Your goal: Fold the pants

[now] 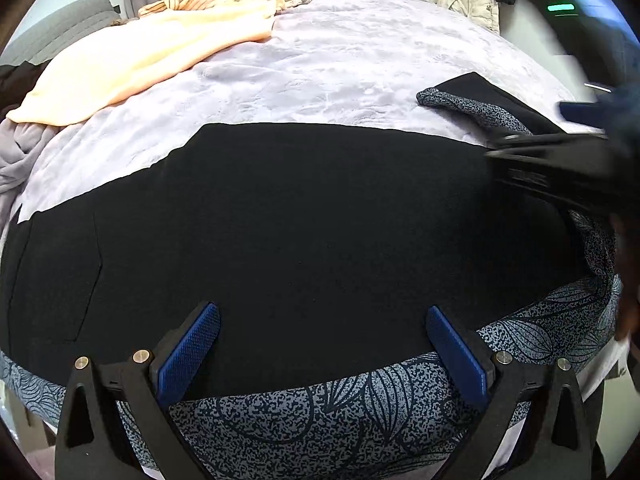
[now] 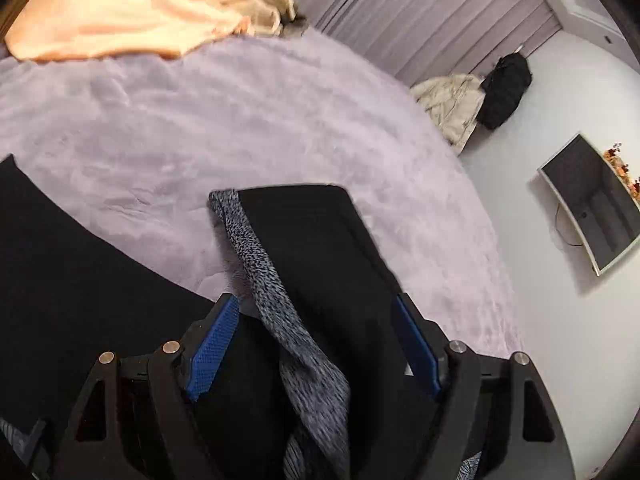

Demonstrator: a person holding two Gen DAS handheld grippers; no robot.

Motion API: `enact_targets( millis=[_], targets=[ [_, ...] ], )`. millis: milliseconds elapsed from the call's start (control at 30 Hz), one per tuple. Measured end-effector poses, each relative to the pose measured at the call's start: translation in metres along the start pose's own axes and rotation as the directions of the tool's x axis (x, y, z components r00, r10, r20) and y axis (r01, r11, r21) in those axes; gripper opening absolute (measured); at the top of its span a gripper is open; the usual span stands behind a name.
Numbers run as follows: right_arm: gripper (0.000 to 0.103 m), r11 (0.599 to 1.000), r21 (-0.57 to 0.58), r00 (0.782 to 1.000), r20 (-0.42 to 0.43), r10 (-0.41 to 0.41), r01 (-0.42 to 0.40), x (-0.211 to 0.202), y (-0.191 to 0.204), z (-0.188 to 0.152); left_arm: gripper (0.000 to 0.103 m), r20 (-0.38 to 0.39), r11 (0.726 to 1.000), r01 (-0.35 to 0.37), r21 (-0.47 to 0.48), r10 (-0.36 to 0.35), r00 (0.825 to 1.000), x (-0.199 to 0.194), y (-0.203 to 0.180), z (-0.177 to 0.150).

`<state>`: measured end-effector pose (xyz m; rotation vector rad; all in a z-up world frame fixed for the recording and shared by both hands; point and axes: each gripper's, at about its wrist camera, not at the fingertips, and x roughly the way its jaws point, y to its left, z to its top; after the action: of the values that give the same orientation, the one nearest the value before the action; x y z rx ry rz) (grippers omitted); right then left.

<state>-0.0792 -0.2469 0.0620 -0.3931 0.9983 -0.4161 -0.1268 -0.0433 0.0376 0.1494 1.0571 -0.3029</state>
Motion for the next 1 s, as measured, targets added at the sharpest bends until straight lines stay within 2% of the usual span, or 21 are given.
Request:
enact_targets(
  millis=[33, 67, 100, 133, 167, 200, 233, 300, 400, 533, 633, 700, 733, 800, 900, 933, 967, 1000],
  targets=[
    [0.081, 1.0, 0.0, 0.997, -0.077, 0.01, -0.01, 0.023, 0.003, 0.009, 0.103, -0.001, 1.0, 0.002, 0.001, -0.002, 1.0, 0.001, 0.0, 0.001],
    [0.08, 1.0, 0.016, 0.994, -0.112, -0.003, 0.004, 0.037, 0.002, 0.013, 0.103, 0.0, 1.0, 0.003, 0.002, -0.003, 1.0, 0.003, -0.001, 0.003],
    [0.074, 0.999, 0.042, 0.992, -0.124, -0.005, 0.01, 0.045, -0.003, 0.011, 0.103, 0.0, 1.0, 0.004, 0.003, -0.004, 1.0, 0.004, -0.001, 0.004],
    [0.037, 0.997, 0.081, 0.99, -0.14, 0.003, 0.008, 0.051, -0.01, 0.012, 0.103, -0.002, 1.0, 0.005, 0.004, -0.005, 1.0, 0.004, -0.001, 0.004],
    [0.024, 0.993, 0.118, 0.988, -0.153, 0.036, -0.018, 0.054, -0.022, 0.011, 0.103, -0.003, 1.0, 0.006, 0.005, -0.006, 1.0, 0.004, 0.0, 0.005],
    [0.02, 0.985, 0.163, 0.988, -0.137, 0.078, -0.055, 0.051, -0.033, 0.007, 0.103, -0.005, 1.0, 0.007, 0.006, -0.007, 1.0, 0.005, 0.0, 0.006],
    [0.013, 0.979, 0.197, 0.989, -0.121, 0.084, -0.059, 0.047, -0.044, 0.003, 0.103, -0.006, 1.0, 0.007, 0.008, -0.007, 1.0, 0.005, 0.0, 0.007],
    [0.012, 0.961, 0.274, 0.996, -0.074, 0.059, -0.036, 0.031, -0.072, -0.015, 0.103, -0.008, 1.0, 0.005, 0.013, -0.005, 1.0, 0.003, 0.001, 0.008],
    [0.012, 0.903, 0.427, 0.998, -0.006, 0.055, -0.048, 0.006, -0.12, -0.057, 0.103, -0.012, 0.999, 0.014, 0.029, -0.014, 1.0, 0.0, -0.003, 0.009],
    [0.012, 0.779, 0.62, 0.994, 0.02, 0.103, -0.093, -0.008, -0.172, -0.135, 0.103, -0.003, 0.998, 0.041, 0.055, -0.041, 0.999, -0.004, -0.016, 0.012],
    [0.012, 0.689, 0.703, 0.979, 0.054, 0.199, -0.179, -0.003, -0.181, -0.175, 0.103, -0.011, 0.991, 0.101, 0.091, -0.1, 0.995, -0.006, -0.033, 0.015],
    [0.012, 0.674, 0.711, 0.973, 0.062, 0.224, -0.2, 0.001, -0.174, -0.187, 0.103, -0.02, 0.985, 0.12, 0.126, -0.118, 0.993, -0.004, -0.046, 0.016],
    [0.013, 0.668, 0.714, 0.972, 0.084, 0.218, -0.211, 0.004, -0.171, -0.192, 0.103, -0.026, 0.983, 0.115, 0.142, -0.112, 0.993, -0.001, -0.052, 0.017],
    [0.021, 0.661, 0.716, 0.973, 0.122, 0.198, -0.225, 0.008, -0.17, -0.193, 0.103, -0.032, 0.983, 0.091, 0.157, -0.087, 0.996, 0.005, -0.058, 0.018],
    [0.039, 0.634, 0.73, 0.964, 0.139, 0.228, -0.255, 0.014, -0.183, -0.191, 0.103, -0.044, 0.985, 0.098, 0.142, -0.093, 0.995, 0.01, -0.057, 0.022],
    [0.052, 0.62, 0.739, 0.96, 0.144, 0.239, -0.265, 0.016, -0.189, -0.192, 0.103, -0.043, 0.986, 0.1, 0.136, -0.095, 0.995, 0.011, -0.055, 0.022],
    [0.075, 0.594, 0.759, 0.957, 0.139, 0.254, -0.268, 0.017, -0.201, -0.196, 0.103, -0.04, 0.986, 0.096, 0.135, -0.092, 0.995, 0.011, -0.055, 0.022],
    [0.083, 0.566, 0.779, 0.955, 0.146, 0.257, -0.271, 0.016, -0.214, -0.203, 0.103, -0.036, 0.986, 0.091, 0.136, -0.087, 0.996, 0.011, -0.055, 0.022]
  ],
)
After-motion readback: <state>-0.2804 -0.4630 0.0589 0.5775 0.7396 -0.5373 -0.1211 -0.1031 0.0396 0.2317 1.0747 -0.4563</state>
